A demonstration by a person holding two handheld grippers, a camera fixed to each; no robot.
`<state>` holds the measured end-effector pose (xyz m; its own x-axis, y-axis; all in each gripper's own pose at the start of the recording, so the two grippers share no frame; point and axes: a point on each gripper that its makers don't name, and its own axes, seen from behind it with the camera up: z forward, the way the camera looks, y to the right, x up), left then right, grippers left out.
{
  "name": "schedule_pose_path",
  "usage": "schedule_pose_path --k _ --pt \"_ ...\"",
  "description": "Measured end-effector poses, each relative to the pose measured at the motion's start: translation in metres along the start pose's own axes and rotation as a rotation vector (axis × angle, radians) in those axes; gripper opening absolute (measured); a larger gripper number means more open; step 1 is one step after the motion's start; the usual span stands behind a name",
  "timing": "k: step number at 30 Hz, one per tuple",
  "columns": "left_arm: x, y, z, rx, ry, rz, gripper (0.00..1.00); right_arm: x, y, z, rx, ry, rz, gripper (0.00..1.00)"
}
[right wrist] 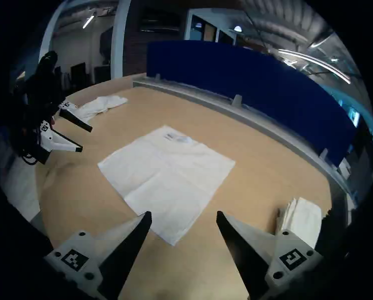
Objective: Fold towel
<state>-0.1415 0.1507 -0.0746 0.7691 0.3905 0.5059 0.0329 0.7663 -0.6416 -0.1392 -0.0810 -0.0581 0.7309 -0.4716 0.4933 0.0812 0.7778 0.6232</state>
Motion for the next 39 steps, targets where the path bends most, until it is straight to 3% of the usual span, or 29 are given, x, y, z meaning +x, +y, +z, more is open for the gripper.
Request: schedule_pose_path --k 12,19,31,39 --pt "-0.038 0.000 0.046 -0.017 -0.079 -0.028 0.94 -0.051 -0.005 0.032 0.020 -0.071 0.022 1.00" --pt "-0.048 -0.001 0.052 -0.020 -0.105 -0.033 0.93 -0.071 -0.010 0.039 0.030 -0.109 0.022 0.98" --pt "-0.057 0.003 0.059 -0.022 -0.150 -0.049 0.92 -0.089 -0.013 0.045 0.047 -0.157 0.039 0.85" --pt "-0.060 0.002 0.057 -0.011 -0.172 -0.045 0.78 -0.093 -0.015 0.050 0.052 -0.172 0.038 0.73"
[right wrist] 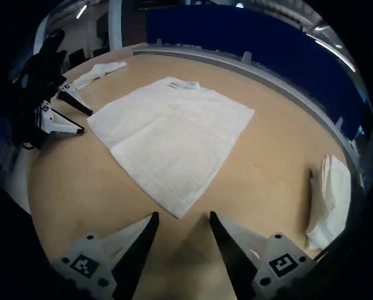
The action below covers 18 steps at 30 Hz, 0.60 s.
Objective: Fold towel
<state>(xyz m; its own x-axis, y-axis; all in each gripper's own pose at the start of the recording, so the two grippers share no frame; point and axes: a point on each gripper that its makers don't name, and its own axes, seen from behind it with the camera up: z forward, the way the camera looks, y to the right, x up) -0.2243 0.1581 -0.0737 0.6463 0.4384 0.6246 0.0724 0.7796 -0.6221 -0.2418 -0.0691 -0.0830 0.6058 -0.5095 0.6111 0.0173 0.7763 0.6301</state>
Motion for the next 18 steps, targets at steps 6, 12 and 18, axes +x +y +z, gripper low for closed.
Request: schedule_pose_path --k 6,12,18 --pt "0.0016 -0.0021 -0.0018 0.010 -0.010 -0.005 0.71 0.0025 -0.0033 0.0036 0.023 -0.003 0.024 0.55" --pt "0.0028 -0.0038 -0.0047 0.011 -0.021 -0.014 0.68 0.0028 -0.0032 0.0032 0.026 -0.007 0.022 0.44" --pt "0.0023 -0.0044 -0.0056 0.017 -0.031 -0.006 0.59 0.0034 -0.0059 0.0036 0.025 -0.006 0.025 0.26"
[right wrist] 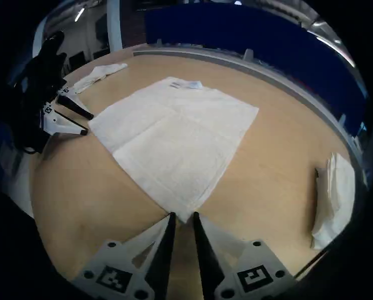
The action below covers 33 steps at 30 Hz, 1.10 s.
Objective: Fold towel
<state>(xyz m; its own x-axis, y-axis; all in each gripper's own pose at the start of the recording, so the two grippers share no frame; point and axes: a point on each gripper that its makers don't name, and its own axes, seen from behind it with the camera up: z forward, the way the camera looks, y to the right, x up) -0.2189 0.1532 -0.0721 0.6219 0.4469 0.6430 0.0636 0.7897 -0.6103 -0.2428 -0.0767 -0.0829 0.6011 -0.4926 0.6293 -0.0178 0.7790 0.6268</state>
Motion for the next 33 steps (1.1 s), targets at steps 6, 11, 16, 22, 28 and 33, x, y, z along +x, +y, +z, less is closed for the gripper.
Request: schedule_pose_path --k 6,11,16,22,28,33 --pt "0.0003 -0.0004 0.0010 0.006 -0.012 0.010 0.54 0.0007 0.0012 0.0016 -0.009 0.003 0.020 0.18" --pt "-0.0011 0.0014 0.0026 0.001 -0.020 0.000 0.47 0.0010 0.0015 0.0017 -0.006 0.001 0.024 0.14" --pt "-0.0019 -0.0030 0.0013 0.041 -0.020 -0.009 0.25 0.0013 0.0011 0.0012 -0.003 0.000 0.023 0.13" --pt "-0.0023 -0.0020 -0.0011 0.039 -0.016 -0.027 0.15 0.0011 0.0005 0.0013 0.000 -0.001 0.020 0.13" --pt "-0.0031 -0.0048 -0.0003 0.040 -0.019 -0.030 0.09 0.0010 -0.0002 0.0009 0.003 -0.001 0.020 0.12" --pt "-0.0036 -0.0019 -0.0009 0.028 -0.020 -0.016 0.08 0.0013 -0.0003 0.0001 0.000 -0.003 0.012 0.12"
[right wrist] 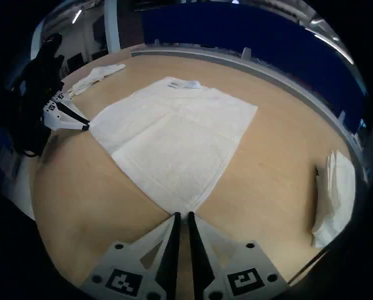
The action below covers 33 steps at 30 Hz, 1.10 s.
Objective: Fold towel
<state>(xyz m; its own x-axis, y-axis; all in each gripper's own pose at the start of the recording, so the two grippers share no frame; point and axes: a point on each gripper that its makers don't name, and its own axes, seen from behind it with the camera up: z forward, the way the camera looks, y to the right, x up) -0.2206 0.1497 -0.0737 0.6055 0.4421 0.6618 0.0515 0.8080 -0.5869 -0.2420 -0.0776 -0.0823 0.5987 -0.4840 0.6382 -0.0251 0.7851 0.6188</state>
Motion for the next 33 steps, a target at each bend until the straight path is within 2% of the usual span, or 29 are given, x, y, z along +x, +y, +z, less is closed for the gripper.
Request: schedule_pose_path --k 6,15,21,33 --pt "-0.001 0.009 -0.003 -0.028 0.004 -0.020 0.08 0.003 0.003 -0.003 -0.006 0.009 0.004 0.12" --pt "0.007 0.008 -0.013 -0.029 0.023 -0.059 0.08 0.013 0.003 -0.018 -0.007 0.038 0.014 0.12" --pt "0.016 0.008 -0.030 -0.029 0.035 -0.085 0.08 0.024 -0.003 -0.033 -0.001 0.067 0.019 0.12" --pt "0.045 0.021 -0.075 -0.052 0.076 -0.130 0.07 0.060 -0.014 -0.079 -0.002 0.147 0.070 0.11"
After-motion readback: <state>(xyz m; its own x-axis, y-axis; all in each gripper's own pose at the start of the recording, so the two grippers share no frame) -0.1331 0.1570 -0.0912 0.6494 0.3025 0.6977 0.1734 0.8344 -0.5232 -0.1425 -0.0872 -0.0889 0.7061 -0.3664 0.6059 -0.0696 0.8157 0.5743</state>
